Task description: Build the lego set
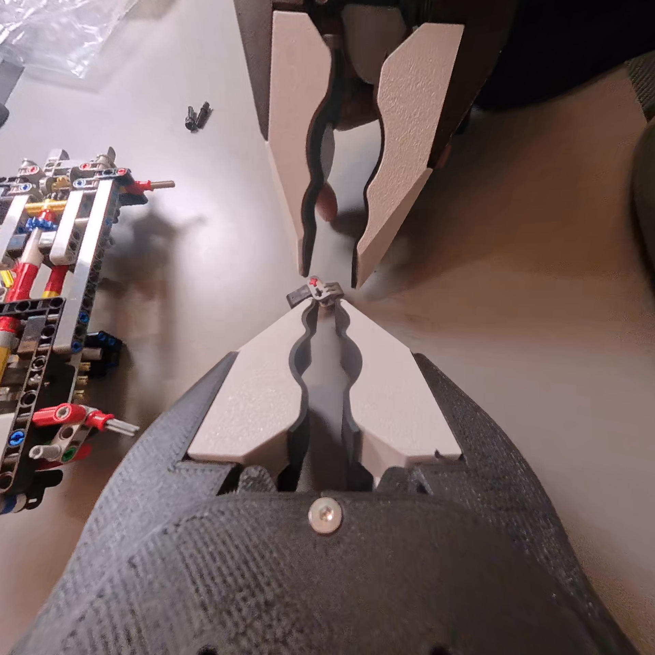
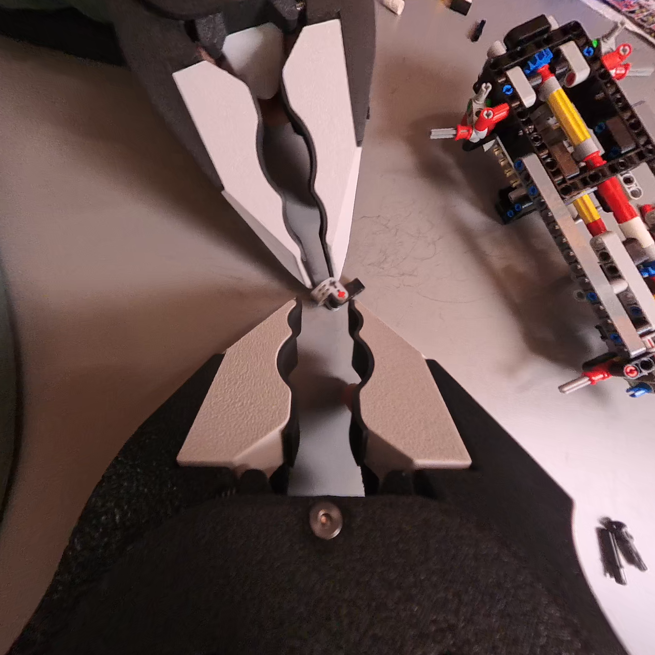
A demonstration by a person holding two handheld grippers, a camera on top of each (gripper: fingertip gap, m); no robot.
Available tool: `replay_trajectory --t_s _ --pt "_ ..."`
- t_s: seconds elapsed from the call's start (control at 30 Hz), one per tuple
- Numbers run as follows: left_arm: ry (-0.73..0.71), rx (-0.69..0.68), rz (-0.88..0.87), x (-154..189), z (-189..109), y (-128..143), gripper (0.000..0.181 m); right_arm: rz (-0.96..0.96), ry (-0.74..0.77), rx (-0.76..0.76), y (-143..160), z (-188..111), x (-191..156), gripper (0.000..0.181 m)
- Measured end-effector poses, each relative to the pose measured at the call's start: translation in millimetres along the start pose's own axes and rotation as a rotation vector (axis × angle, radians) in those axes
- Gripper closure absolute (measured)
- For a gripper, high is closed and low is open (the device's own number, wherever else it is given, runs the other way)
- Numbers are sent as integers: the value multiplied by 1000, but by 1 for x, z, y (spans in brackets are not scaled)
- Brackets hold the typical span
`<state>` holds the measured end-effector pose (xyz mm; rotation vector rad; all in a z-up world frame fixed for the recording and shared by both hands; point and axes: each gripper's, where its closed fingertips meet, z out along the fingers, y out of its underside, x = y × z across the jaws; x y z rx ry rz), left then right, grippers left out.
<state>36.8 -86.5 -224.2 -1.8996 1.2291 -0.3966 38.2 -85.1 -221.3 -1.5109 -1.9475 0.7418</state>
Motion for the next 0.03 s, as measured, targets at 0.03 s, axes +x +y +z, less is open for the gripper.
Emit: replay_trajectory --t_s 0.03 --pt "0 8 8 2 0 -2 174 12 10 -7 -1 -1 1 158"
